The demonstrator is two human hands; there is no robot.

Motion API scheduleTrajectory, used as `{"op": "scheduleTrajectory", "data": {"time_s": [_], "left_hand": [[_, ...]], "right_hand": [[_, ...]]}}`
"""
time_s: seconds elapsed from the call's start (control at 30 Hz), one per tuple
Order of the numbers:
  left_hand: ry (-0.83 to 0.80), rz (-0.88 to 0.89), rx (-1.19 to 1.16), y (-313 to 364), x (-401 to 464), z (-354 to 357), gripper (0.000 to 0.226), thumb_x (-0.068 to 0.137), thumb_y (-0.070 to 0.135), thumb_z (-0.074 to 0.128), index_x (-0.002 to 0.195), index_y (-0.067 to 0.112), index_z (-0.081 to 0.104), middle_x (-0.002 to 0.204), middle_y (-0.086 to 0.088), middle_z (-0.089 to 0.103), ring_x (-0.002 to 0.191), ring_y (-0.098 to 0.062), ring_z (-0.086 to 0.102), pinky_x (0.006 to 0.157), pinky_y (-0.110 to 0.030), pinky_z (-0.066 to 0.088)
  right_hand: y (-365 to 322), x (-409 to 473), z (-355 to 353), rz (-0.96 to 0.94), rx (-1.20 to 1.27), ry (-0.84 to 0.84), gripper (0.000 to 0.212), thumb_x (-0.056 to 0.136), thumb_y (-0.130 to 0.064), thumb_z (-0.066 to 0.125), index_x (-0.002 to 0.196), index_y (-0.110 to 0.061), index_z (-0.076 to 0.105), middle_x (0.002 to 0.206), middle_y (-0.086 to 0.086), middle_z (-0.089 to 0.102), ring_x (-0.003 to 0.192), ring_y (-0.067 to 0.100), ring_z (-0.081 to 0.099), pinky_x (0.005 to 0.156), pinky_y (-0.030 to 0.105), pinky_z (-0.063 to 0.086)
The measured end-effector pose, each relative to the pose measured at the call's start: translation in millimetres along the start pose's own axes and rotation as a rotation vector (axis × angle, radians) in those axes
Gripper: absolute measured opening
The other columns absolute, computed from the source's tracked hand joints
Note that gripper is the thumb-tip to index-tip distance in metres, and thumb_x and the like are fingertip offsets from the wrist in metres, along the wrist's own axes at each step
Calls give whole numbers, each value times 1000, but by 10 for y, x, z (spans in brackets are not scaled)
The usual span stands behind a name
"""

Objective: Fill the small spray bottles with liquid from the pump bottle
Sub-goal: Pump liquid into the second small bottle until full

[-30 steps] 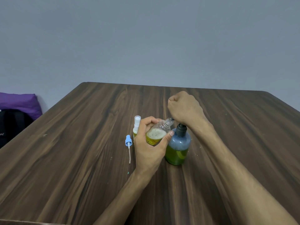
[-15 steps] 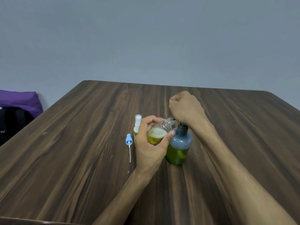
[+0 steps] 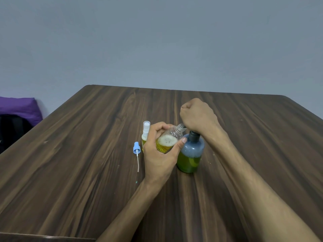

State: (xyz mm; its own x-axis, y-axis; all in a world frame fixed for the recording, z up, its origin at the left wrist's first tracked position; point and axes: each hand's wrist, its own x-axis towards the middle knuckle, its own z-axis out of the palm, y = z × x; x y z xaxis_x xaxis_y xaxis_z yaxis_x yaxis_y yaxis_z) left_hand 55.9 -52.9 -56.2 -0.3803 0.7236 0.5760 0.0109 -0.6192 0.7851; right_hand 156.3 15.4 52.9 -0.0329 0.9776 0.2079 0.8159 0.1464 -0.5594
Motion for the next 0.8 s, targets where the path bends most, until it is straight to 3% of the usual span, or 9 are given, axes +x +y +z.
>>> {"op": "scheduleTrajectory", "data": {"time_s": [0.1,0.2,0.3,0.4,0.57,0.8], "left_hand": [[10,-25,2,2,3,6,48,78,11,92,112,24,60,110,-2,74,105,-25,74,93,-31,58],[21,-28,-9,-6,5,4,48,77,14,92,111,28,60,110,0,75,103,-22,74,92,-30,58],[20,-27,-12,-6,16,10,49,77,12,91,111,28,60,110,0,75,104,-22,74,92,-30,58],[19,-21,2,-5,12,4,49,78,11,91,111,28,60,110,0,75,104,-23,74,93,-31,59],[25,-14,-8,3,4,5,49,77,12,91,111,30,60,111,-1,75,105,-24,74,92,-28,58],[26,-1,9,-19,0,2,48,78,12,91,111,27,60,111,-1,74,106,-27,74,94,-32,58]], "right_hand": [[-33,-2,-48,-11,9,-6,41,84,-11,44,44,-19,51,57,-4,46,59,23,40,64,34,36],[-47,35,-92,-22,5,-5,37,82,-10,43,45,-15,46,55,-5,46,58,23,41,54,31,28],[-14,23,-23,-3,20,-19,45,82,-11,43,40,-24,53,56,-5,44,62,25,41,60,34,35],[-26,-10,11,6,10,-17,40,86,-11,44,46,-18,45,59,-4,45,60,22,39,66,37,37],[-14,24,-24,-7,36,25,36,81,-11,44,45,-16,41,54,-5,44,54,20,37,53,32,28],[-34,8,-54,-9,18,16,35,83,-10,43,49,-16,40,56,-5,46,58,22,40,59,32,33]]}}
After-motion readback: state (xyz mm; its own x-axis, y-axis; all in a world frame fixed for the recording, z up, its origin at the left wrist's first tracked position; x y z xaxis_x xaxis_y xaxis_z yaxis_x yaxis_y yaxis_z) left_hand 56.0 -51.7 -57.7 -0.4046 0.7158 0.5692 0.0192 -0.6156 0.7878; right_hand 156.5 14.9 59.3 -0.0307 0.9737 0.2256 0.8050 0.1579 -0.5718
